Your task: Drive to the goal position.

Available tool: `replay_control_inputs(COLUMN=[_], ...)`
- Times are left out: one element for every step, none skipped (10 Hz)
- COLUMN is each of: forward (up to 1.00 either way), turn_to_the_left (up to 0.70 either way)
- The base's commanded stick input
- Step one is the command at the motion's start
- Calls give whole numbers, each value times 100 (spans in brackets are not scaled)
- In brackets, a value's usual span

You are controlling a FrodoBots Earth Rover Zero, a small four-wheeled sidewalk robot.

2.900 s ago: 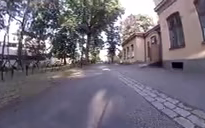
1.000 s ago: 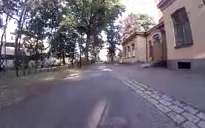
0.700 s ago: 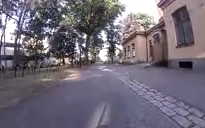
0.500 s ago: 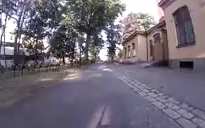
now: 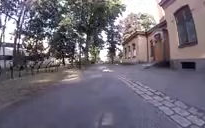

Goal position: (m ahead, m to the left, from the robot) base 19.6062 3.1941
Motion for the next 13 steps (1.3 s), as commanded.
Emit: replay_control_inputs(forward=[45,45,45,45,45,45,45,45,45,45,45,45,45], turn_to_the_left=[0,0,0,0,0,0,0,0,0,0,0,0,0])
